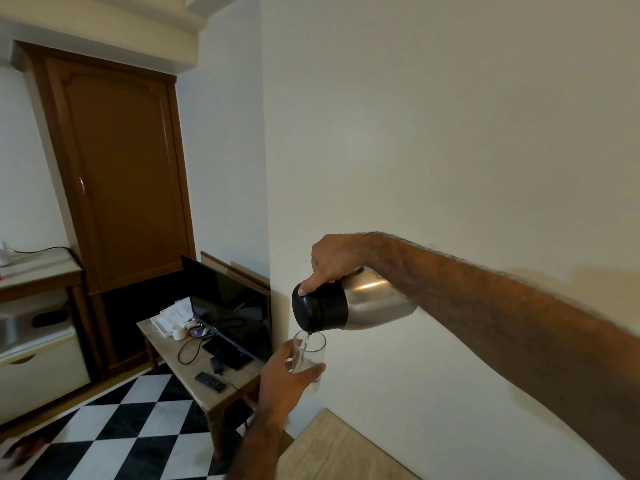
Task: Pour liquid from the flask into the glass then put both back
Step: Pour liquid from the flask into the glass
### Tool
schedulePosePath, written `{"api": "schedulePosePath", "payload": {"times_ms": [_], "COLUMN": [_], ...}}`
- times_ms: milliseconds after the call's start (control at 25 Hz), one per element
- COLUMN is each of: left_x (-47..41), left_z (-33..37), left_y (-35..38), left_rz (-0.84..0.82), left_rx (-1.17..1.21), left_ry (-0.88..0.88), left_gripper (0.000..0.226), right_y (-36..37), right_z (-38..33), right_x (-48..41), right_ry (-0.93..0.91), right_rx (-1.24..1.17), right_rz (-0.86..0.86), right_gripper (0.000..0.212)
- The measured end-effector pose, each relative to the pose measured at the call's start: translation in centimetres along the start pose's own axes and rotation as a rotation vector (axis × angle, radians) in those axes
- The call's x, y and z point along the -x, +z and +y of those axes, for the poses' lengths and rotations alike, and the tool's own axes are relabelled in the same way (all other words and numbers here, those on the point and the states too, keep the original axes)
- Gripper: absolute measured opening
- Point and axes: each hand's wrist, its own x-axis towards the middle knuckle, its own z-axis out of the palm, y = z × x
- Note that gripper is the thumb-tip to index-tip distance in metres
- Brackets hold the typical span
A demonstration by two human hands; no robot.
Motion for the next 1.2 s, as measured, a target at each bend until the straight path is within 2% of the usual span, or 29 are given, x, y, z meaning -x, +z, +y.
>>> {"api": "schedulePosePath", "payload": {"times_ms": [520,840,1080,1200], "left_x": [-0.7,-1.2,-1.5,-1.7], "left_z": [-0.6,-0.9,-1.1,-1.2], "left_y": [0.1,0.3,0.0,0.1], "left_rz": [0.020,0.042,0.045,0.048], "left_rx": [-0.004,-0.010,-0.013,-0.028], "left_ry": [0.020,0.024,0.028,0.022], "left_gripper": [0.048,0.057,0.048,0.051], "right_y": [-0.1,0.0,0.3,0.4], "right_z": [0.1,0.5,0.7,0.8], "right_x": [-0.4,-0.8,-1.1,-1.3], "right_ry": [-0.008,-0.004,0.000,0.001], "right_rx": [0.029,0.038,0.025,0.018], "right_rz": [0.000,0.008,0.006,0.002], "right_gripper": [0.060,0.061,0.061,0.061]}}
